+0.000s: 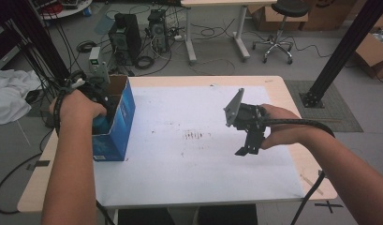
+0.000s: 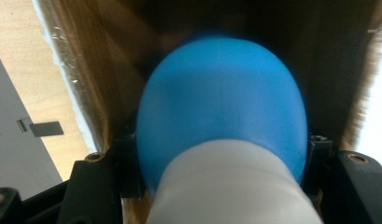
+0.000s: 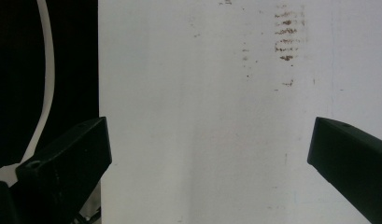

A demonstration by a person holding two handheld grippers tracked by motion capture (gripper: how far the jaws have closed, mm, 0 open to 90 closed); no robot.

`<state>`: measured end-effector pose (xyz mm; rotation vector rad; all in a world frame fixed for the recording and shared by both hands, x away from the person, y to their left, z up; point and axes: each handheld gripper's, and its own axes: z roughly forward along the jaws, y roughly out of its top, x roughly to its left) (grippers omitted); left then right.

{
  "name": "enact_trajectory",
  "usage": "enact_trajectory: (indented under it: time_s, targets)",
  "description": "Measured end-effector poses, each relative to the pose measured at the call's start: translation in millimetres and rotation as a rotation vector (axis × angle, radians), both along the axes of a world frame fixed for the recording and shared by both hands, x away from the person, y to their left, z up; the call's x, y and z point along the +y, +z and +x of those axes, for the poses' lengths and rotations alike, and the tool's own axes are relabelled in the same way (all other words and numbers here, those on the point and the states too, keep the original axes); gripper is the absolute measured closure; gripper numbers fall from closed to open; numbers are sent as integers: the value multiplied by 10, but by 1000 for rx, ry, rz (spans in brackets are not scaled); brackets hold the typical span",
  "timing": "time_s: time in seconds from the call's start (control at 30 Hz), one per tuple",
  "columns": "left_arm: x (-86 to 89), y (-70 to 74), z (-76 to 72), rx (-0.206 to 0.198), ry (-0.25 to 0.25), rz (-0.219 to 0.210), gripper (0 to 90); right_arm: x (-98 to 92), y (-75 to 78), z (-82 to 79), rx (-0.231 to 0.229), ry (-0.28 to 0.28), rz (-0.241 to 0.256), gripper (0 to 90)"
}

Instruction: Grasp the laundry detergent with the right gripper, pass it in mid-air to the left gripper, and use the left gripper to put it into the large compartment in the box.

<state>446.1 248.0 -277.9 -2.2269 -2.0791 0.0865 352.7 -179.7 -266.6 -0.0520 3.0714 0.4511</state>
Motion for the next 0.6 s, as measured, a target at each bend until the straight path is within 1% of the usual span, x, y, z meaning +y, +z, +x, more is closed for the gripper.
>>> enact_trajectory:
  time_s: [0.13,0.33,0.4,0.53,0.6]
  targets:
    - [8,-64,0,0,-1,6,377,-5,-3,2,0,2,-1,0]
    - [16,-73,-3,-13,-6,1,377,-8,-17,5,2,-2,2,0]
    - [23,-79,-7,-28,-3,-7,377,-4,-25,2,3,-4,5,0]
    - [28,-81,-7,-26,-6,-7,374,0,-35,9,2,-2,5,0]
    - [26,-83,-13,-38,-7,-7,373,5,-35,13,2,-2,6,0]
